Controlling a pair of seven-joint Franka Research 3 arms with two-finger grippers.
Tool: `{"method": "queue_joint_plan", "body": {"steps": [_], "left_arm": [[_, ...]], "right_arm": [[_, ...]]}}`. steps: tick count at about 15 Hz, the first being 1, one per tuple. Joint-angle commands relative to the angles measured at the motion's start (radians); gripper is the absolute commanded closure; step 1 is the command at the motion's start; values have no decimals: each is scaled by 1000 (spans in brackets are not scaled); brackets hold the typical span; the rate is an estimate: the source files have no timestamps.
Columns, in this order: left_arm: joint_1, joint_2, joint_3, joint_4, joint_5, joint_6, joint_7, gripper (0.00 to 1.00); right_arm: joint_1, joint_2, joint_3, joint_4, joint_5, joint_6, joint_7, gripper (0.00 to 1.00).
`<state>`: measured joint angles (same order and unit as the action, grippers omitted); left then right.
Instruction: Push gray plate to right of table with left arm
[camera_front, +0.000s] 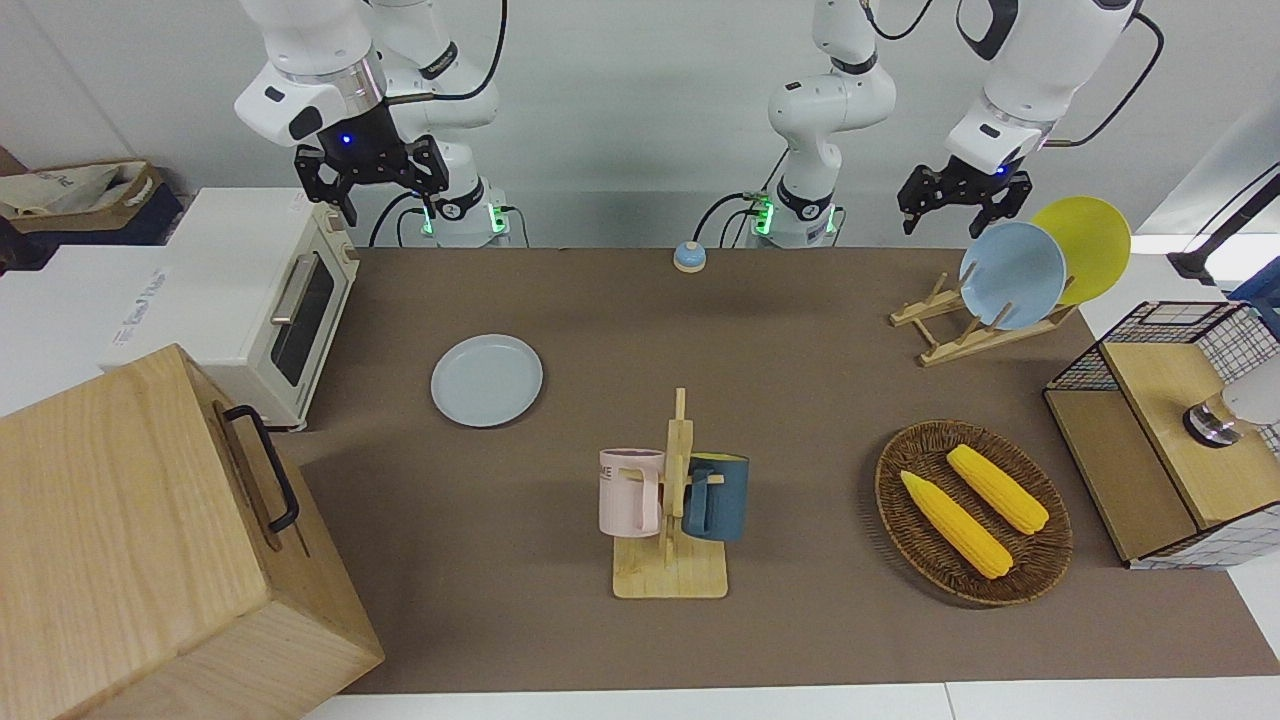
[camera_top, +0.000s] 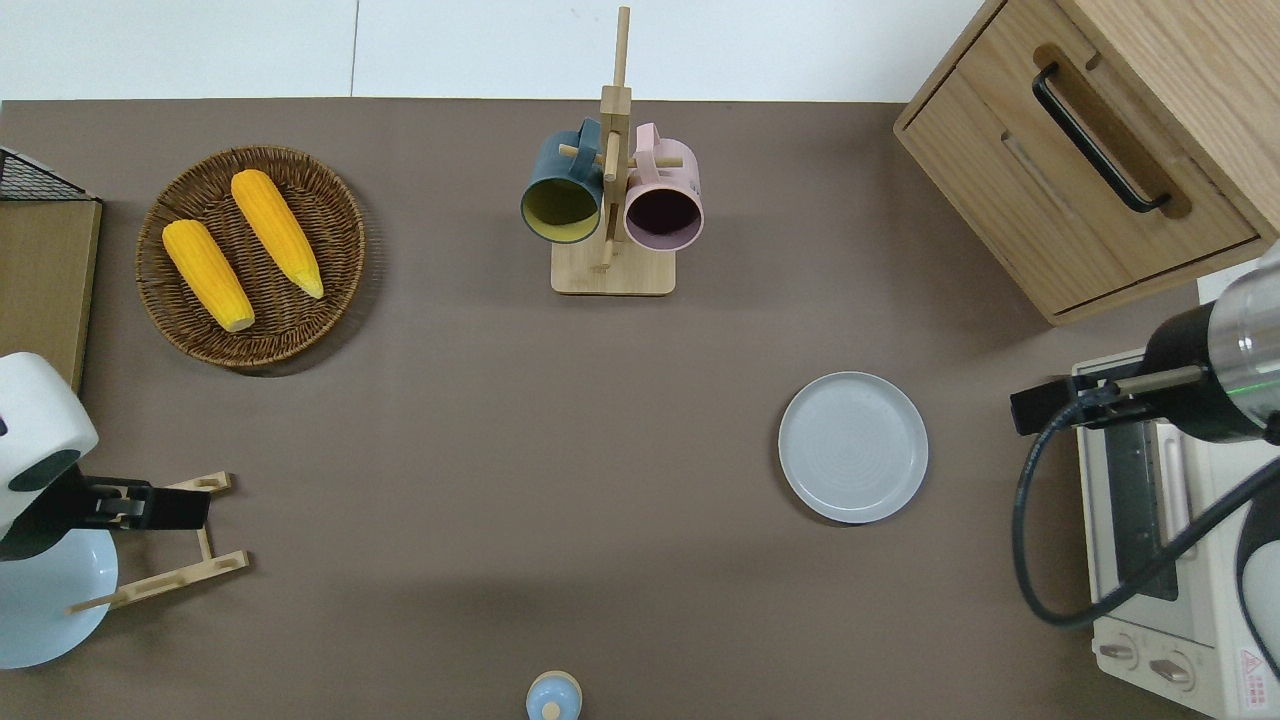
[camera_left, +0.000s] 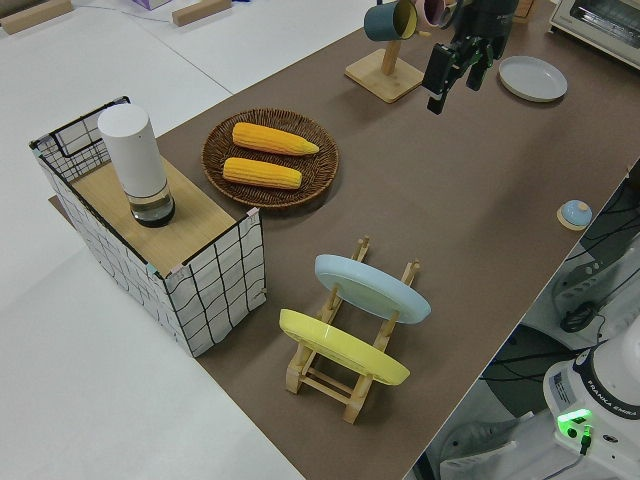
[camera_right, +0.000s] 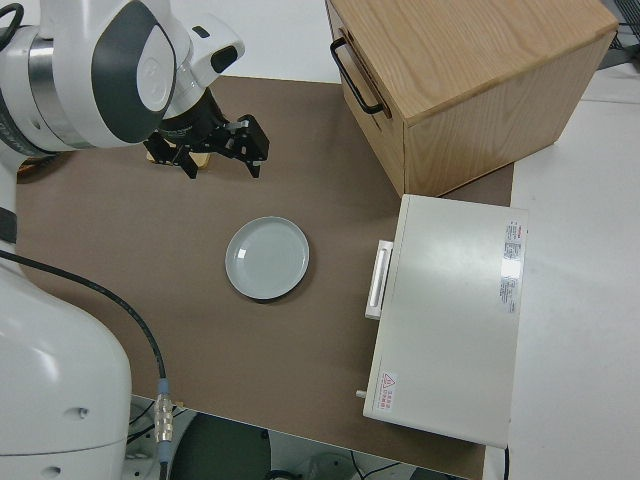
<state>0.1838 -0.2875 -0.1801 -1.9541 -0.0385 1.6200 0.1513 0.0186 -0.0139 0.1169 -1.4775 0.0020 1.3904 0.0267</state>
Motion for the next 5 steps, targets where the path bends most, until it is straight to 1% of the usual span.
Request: {"method": "queue_joint_plan", "body": {"steps": [1, 5], "left_arm": [[-12, -28, 8, -39, -11, 23, -48, 0], [-14, -30, 8, -37, -11, 18, -53, 0]], "right_arm": [[-20, -3, 13, 8, 10, -14, 2, 17], [-20, -3, 15, 8, 10, -14, 2, 17]]}}
